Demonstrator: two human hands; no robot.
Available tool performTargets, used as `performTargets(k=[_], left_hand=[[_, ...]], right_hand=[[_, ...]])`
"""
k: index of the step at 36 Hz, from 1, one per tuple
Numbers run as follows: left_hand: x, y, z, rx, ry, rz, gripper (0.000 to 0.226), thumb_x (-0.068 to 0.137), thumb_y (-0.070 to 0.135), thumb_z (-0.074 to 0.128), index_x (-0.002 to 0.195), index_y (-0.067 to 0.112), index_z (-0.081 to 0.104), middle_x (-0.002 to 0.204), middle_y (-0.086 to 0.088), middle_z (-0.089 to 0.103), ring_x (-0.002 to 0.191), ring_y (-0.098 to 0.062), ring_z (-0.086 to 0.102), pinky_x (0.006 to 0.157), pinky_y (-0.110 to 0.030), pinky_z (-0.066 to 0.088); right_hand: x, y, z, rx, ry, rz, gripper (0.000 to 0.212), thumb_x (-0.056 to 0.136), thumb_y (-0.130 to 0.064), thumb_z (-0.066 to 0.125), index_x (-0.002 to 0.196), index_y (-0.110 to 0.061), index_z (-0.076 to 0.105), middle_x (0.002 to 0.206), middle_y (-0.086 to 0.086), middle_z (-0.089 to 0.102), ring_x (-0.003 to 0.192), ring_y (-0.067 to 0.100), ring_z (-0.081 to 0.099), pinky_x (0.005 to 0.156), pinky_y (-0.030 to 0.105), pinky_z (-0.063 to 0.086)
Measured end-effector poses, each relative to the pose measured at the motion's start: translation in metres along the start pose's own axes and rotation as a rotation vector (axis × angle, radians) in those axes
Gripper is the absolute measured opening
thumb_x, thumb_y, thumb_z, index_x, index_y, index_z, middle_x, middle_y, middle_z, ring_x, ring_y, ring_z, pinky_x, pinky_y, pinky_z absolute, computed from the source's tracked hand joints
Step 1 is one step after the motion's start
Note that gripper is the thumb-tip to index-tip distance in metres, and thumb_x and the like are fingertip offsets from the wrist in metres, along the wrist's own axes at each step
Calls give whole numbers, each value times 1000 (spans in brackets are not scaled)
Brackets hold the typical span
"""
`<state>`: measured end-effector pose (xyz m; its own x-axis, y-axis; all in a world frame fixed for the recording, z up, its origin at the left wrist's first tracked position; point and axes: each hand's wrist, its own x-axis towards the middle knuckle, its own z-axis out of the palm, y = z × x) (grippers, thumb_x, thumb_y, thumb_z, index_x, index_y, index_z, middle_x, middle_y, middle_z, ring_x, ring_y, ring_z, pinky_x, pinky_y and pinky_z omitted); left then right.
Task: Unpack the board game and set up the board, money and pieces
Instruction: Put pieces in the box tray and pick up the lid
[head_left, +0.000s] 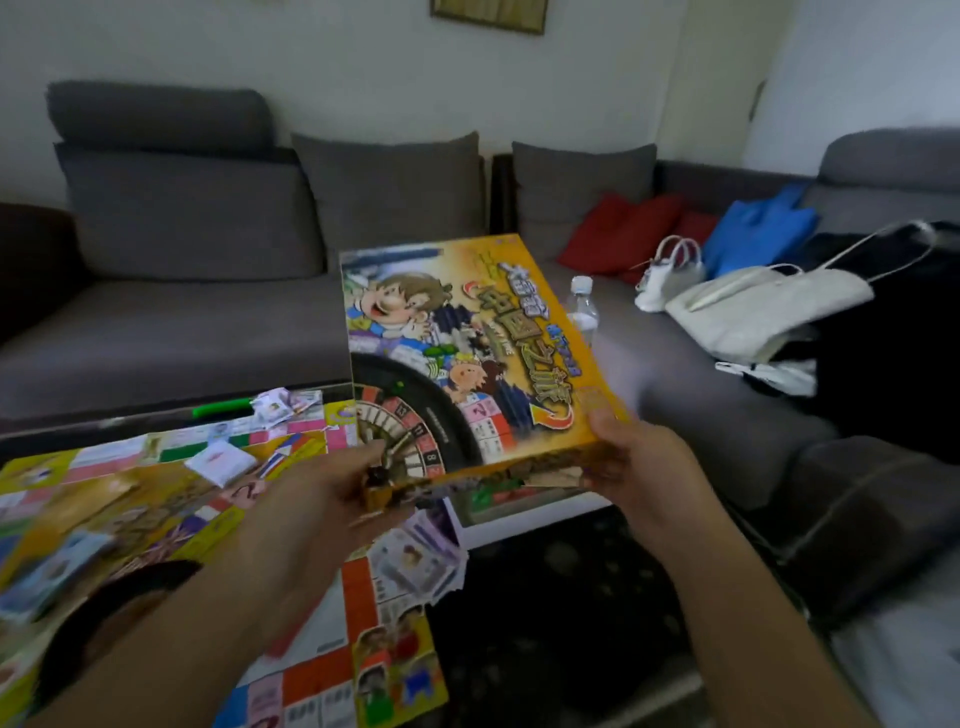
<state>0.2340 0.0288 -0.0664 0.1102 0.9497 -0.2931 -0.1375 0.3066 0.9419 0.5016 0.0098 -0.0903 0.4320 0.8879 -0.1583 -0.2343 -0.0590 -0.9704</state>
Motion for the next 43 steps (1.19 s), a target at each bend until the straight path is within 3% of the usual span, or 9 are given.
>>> performTargets(k=[3, 7, 11, 15, 22, 29, 32, 35, 43], left_hand=[[7, -15, 14, 260, -47, 3, 25, 98, 25, 69, 87, 5, 79, 87, -12, 77, 94, -32, 72, 96, -48, 57], [22, -32, 26, 440, -39, -59, 30, 100, 36, 69, 88, 10, 79, 95, -10, 78, 98, -31, 71, 103, -51, 52], [47, -43, 38, 519, -38, -113, 28, 101, 32, 66, 94, 5, 71, 86, -13, 70, 82, -29, 63, 76, -36, 51], [73, -59, 36, 491, 0, -169, 44, 77, 37, 75, 103, 2, 68, 97, -24, 75, 97, -41, 71, 98, -55, 56], [71, -56, 54, 302, 14, -229, 14, 103, 12, 63, 108, -1, 64, 107, -25, 74, 104, -45, 70, 100, -62, 54], [75, -52, 54, 315, 32, -231, 16, 101, 10, 66, 107, -3, 60, 99, -22, 67, 83, -38, 65, 97, -56, 54], [76, -50, 50, 285, 47, -219, 10, 100, 6, 66, 100, -2, 61, 88, -16, 67, 76, -29, 63, 82, -46, 54], [78, -44, 46, 244, 58, -200, 8, 99, 6, 67, 99, 0, 62, 88, -15, 70, 81, -28, 66, 89, -45, 56], [80, -27, 35, 221, 58, -176, 9, 101, 11, 65, 104, 3, 61, 95, -15, 67, 85, -27, 64, 80, -40, 55]], right_hand=[[11, 4, -19, -142, 59, 13, 33, 101, -24, 64, 133, -16, 64, 103, 7, 80, 86, 22, 75, 74, 36, 55], [16, 5, -32, -255, 72, 112, 14, 104, -29, 62, 94, -19, 60, 100, 1, 62, 90, 15, 54, 96, 41, 38], [28, 12, -39, -324, 88, 140, 23, 104, -33, 62, 115, -13, 58, 108, 3, 61, 102, 21, 55, 97, 40, 38], [39, 24, -41, -347, 79, 185, 40, 97, -43, 64, 126, -16, 65, 126, 9, 68, 118, 32, 63, 111, 56, 44], [51, 27, -43, -249, 124, 227, 64, 74, -51, 73, 127, -16, 66, 121, 13, 72, 111, 36, 68, 107, 56, 50], [48, 19, -35, -251, 115, 170, 14, 104, -31, 62, 106, -18, 65, 114, 7, 69, 103, 23, 62, 98, 43, 44], [48, 16, -31, -289, 108, 132, 21, 104, -32, 61, 116, -16, 66, 114, 6, 68, 104, 23, 61, 89, 40, 43], [48, 14, -26, -310, 112, 111, 35, 103, -36, 61, 130, -13, 61, 120, 9, 67, 113, 28, 61, 94, 44, 46], [43, 11, -14, -255, 54, 44, 28, 106, -34, 58, 121, -12, 66, 91, 5, 69, 74, 18, 63, 62, 31, 49]])
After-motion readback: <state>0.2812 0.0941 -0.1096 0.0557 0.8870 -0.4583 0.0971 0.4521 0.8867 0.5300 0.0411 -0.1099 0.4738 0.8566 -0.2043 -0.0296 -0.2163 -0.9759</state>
